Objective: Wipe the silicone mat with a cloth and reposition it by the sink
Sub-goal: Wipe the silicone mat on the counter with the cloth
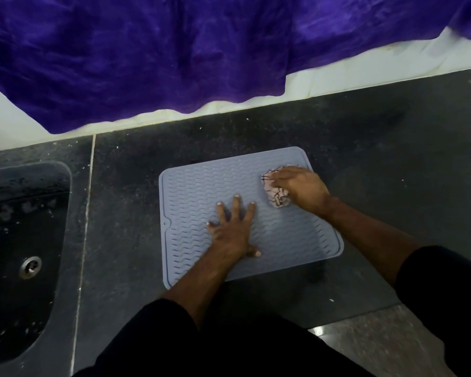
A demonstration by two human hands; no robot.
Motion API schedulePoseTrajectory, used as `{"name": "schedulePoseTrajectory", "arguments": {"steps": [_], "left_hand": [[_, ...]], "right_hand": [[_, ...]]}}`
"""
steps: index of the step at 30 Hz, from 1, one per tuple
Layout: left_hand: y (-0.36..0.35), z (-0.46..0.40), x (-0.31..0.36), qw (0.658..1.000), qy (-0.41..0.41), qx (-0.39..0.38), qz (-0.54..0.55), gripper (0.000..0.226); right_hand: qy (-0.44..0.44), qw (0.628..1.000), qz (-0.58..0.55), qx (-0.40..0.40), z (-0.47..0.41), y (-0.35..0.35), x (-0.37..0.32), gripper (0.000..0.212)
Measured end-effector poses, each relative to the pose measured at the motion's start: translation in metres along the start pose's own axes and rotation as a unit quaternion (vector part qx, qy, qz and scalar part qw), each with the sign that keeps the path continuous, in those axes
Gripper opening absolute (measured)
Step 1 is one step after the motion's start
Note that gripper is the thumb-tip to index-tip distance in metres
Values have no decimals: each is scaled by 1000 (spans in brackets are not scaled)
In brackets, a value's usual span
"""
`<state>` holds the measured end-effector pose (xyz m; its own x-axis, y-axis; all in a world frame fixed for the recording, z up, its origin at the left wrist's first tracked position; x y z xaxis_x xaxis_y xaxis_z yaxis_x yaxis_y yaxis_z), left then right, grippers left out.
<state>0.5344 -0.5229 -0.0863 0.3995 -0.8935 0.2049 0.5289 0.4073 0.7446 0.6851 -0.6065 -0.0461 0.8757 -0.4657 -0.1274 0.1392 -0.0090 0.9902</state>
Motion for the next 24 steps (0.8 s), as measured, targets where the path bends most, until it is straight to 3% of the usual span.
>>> {"name": "schedulePoseTrajectory", "arguments": {"steps": [3,5,8,11,16,19,22,24], "left_hand": [[0,-1,2,1000,-3,2,1,124],[0,-2,3,1000,-4,1,-3,125],[1,-3,3,1000,3,-3,-3,126],[2,-1,3,1000,5,-7,0,125],[3,0,4,1000,2,-9,8,125],[3,0,4,1000,0,-12,8,125],[4,1,5,1000,2,-13,5,124],[4,1,4,1000,1,-13,6,124]], "right_hand": [[-43,999,0,26,4,13,21,42],[-33,999,-15,33,5,13,18,45],[3,1000,3,-19,7,-6,5,54],[0,1000,10,6,12,-4,12,51],[-60,998,25,15,9,12,36,49],[-34,999,-11,39,10,10,24,49],[-4,1000,16,-19,14,-10,16,53],[-3,1000,27,-13,14,-7,23,52]]}}
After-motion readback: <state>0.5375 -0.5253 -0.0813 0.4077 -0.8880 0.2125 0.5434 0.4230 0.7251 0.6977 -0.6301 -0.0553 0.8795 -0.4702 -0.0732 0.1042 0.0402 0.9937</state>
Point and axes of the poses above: each hand's wrist, its own z-axis away from the middle knuckle, its own y-axis out of the back of the hand, x = y × z, the point moved 8 cm from there along -z, towards the middle knuckle, and after that the axes turned 2 degrees about x, right-handed, at the moved point
